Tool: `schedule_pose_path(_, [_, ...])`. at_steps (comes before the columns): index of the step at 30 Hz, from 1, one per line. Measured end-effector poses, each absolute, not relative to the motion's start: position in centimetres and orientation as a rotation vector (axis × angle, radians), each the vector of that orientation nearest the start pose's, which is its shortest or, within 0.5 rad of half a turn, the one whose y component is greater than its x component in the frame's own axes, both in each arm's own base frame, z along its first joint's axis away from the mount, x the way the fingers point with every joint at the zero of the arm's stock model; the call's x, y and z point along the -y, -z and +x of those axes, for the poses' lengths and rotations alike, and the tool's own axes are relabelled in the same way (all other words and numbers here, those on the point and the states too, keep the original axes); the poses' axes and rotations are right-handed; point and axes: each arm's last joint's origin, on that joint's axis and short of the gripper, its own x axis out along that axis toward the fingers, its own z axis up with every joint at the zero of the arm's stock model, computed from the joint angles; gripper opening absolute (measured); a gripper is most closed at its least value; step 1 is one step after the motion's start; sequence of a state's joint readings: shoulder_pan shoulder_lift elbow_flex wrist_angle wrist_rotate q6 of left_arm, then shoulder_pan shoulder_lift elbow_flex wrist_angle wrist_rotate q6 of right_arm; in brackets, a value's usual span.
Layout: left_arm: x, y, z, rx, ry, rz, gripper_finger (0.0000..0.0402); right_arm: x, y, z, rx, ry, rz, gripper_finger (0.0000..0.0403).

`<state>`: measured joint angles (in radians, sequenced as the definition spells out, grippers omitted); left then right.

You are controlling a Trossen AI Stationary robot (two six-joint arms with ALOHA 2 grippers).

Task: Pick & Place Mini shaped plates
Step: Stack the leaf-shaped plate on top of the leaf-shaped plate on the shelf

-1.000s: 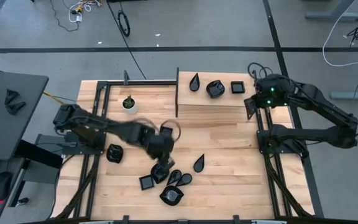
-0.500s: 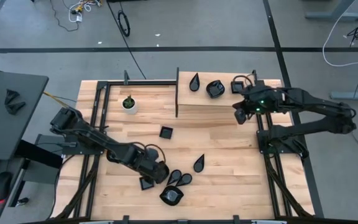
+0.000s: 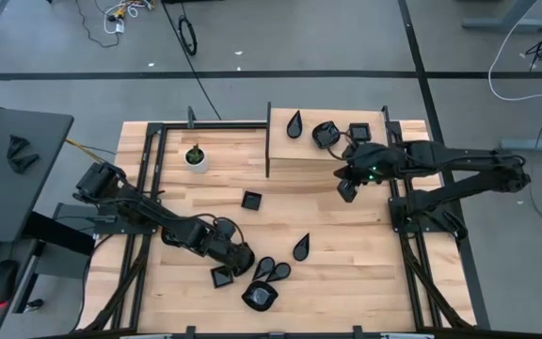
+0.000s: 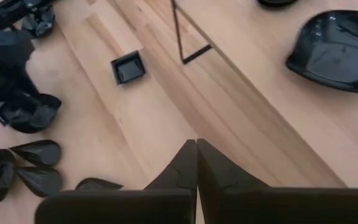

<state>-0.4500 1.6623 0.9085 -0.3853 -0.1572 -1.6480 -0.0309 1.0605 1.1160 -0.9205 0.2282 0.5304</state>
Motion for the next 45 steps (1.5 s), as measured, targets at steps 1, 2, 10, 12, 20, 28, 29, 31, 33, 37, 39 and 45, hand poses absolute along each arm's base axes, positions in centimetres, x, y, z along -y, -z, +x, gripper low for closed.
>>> schedule_pose_path(1, [12.8,-15.5,27.6,-0.984,-0.664,-1.134,0.0123,1.1,-33.4,19.6,-0.772,0.457,0.407,0.0005])
schedule_pose_path(2, [12.9,-15.5,27.6,-0.985,-0.661,-1.144,0.0118,1.0,-33.4,19.7,-0.769,0.452,0.406,0.0005])
schedule_pose_path(10, [13.2,-17.3,28.6,-0.975,-0.579,-1.139,0.0118,0.5,-33.6,20.3,-0.731,0.421,0.413,0.0005])
schedule_pose_path(12, [13.0,-17.3,28.7,-0.980,-0.598,-1.137,0.0133,0.4,-33.6,20.5,-0.721,0.414,0.414,0.0005])
schedule_pose_path(20, [11.6,-16.7,27.7,-1.087,-0.718,-1.051,0.0202,-0.1,-33.5,20.9,-0.718,0.388,0.406,0.0005])
schedule_pose_path(28, [10.9,-16.7,28.1,-1.056,-0.705,-1.003,0.0164,-0.5,-33.4,21.1,-0.722,0.372,0.399,0.0005])
schedule_pose_path(29, [10.9,-16.7,28.2,-1.055,-0.708,-1.002,0.0155,-0.5,-33.4,21.1,-0.723,0.372,0.398,0.0005])
schedule_pose_path(31, [10.8,-16.2,28.4,-1.060,-0.719,-1.001,0.0138,-0.5,-33.4,21.1,-0.720,0.371,0.396,0.0005])
schedule_pose_path(33, [10.8,-15.9,28.4,-1.075,-0.721,-0.998,0.0124,-0.5,-33.4,21.1,-0.716,0.379,0.393,0.0005])
schedule_pose_path(37, [10.9,-15.7,28.9,-1.065,-0.686,-1.004,0.0111,-0.4,-33.5,21.1,-0.712,0.383,0.387,0.0005])
schedule_pose_path(39, [11.0,-15.7,29.0,-1.056,-0.673,-1.008,0.0109,-0.4,-33.5,21.1,-0.712,0.381,0.382,0.0005])
schedule_pose_path(45, [11.0,-15.6,29.1,-1.066,-0.650,-0.974,0.0104,-0.4,-33.5,21.1,-0.714,0.377,0.368,0.0005])
